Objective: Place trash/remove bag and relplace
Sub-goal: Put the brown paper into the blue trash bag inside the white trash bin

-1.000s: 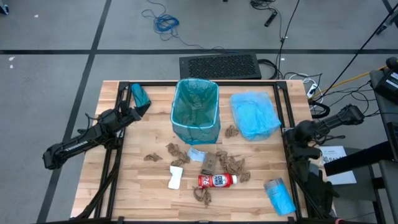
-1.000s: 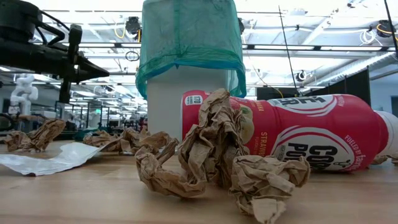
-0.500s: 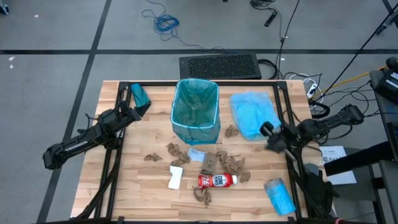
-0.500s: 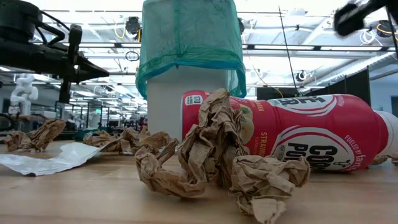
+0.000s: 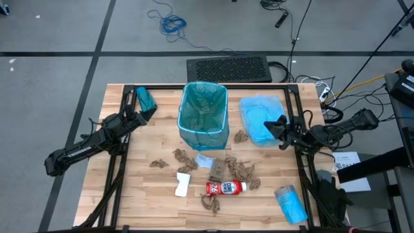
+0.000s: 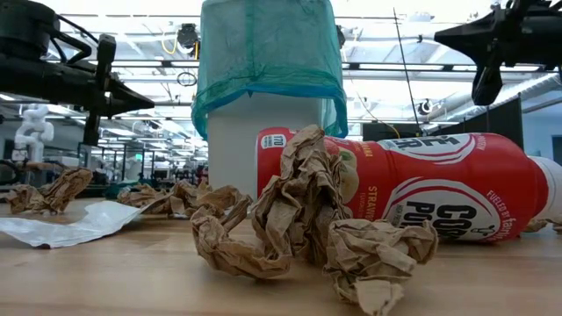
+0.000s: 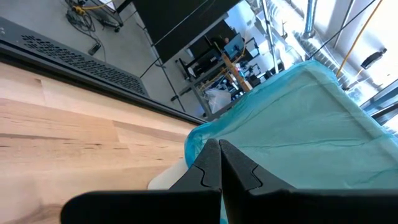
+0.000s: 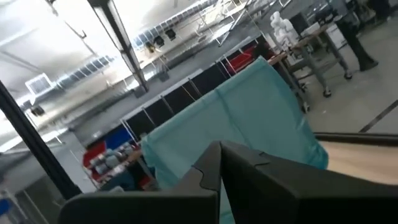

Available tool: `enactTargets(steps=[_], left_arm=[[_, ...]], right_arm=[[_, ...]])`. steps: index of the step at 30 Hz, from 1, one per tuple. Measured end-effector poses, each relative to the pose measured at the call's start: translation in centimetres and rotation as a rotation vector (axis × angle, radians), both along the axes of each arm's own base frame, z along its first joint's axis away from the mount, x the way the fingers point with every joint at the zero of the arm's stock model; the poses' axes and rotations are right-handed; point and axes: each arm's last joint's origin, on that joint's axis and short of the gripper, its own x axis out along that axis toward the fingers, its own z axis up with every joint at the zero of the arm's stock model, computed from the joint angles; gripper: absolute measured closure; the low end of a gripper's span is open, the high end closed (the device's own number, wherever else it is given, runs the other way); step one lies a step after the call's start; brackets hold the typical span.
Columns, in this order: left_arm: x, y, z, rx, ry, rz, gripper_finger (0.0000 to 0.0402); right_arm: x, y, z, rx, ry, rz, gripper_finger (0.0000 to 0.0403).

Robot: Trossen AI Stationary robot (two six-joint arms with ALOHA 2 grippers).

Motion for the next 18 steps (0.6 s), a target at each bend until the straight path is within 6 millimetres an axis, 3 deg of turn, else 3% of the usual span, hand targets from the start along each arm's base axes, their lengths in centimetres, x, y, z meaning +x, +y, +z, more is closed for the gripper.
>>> enactTargets(steps=[12,18], left_arm=[[0.0,0.0,0.0,0.001,-0.002,0.000,0.0402],[0.0,0.0,0.0,0.001,-0.003,0.000,0.0402]], right_arm=[[-0.5,-0.4,1.1,0.248,-0.211,0.024,0.0403],[-0.6,-0.4,1.4,0.228,-0.227,0.018,0.0403]])
